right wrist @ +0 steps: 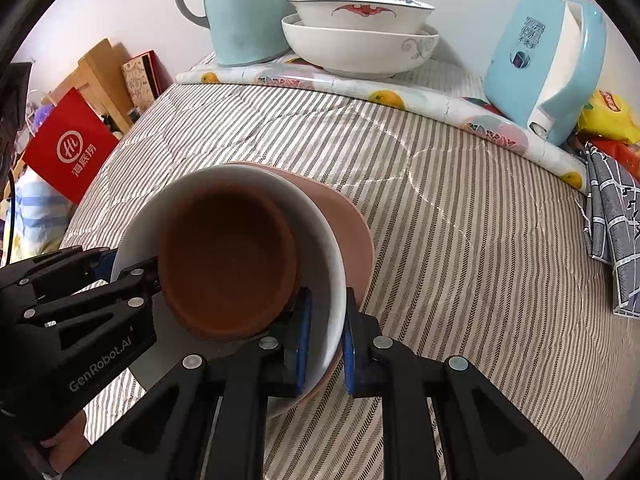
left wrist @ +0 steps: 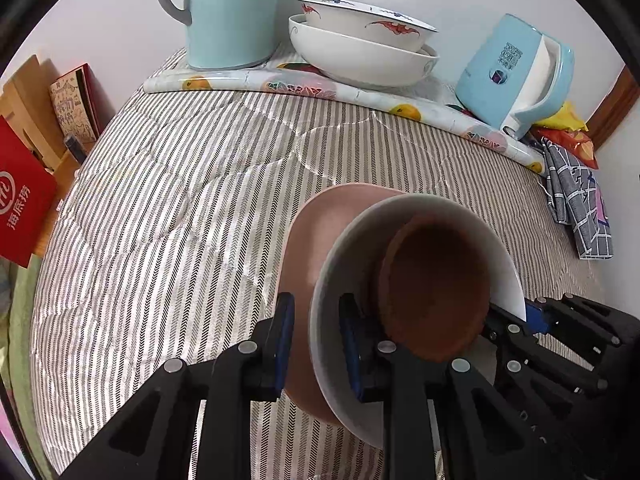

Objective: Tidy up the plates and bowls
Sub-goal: 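Lower the white bowl onto the pink plates with both grippers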

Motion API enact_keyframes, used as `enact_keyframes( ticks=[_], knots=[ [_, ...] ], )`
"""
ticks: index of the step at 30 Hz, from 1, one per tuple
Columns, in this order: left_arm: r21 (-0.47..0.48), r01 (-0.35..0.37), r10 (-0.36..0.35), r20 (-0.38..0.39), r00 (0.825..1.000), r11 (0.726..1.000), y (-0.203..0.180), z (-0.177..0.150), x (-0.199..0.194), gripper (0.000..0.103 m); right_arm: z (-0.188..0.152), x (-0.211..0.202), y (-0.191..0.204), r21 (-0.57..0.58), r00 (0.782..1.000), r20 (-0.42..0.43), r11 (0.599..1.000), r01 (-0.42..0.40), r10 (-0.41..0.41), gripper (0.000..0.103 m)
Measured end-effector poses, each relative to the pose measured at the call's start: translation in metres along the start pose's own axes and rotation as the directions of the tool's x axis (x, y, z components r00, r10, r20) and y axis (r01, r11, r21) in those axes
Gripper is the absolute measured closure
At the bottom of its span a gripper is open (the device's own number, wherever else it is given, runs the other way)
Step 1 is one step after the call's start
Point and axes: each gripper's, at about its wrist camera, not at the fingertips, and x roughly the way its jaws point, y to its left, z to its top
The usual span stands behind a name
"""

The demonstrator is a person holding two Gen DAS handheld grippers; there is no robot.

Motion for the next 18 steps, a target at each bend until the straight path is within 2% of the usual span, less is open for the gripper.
enact_keyframes(
  ticks=[7,13,15,18],
  knots=[
    [-0.005,0.004,-0.004,-0.008,1.000,1.000,0.0001,0.0019,0.0015,0.081,0.0051,0.0002,0.0013,-0.017,0.999,-0.051,1.000,0.004,-0.005,0.089],
    [-0.015,0.059,-0.058,0.018,0.998,0.998,0.0065,-0.0008,0.0022,0.082,0.0050,-0.0025,0.0050,-0.048,0.998,-0.063,0.999,0.026,-0.029,0.089],
    [-0.015,0.061,-0.061,0.027,0.998,0.998,0.0072,-0.0013,0.0020,0.086,0.0049,-0.0027,0.0049,-0.044,0.997,-0.067,0.999,0.027,-0.030,0.088],
    [-0.018,0.068,-0.067,0.027,0.997,0.998,0.0082,-0.0007,0.0017,0.087,0.0063,-0.0030,0.0050,-0.042,0.997,-0.078,0.999,0.020,-0.024,0.086]
  ],
)
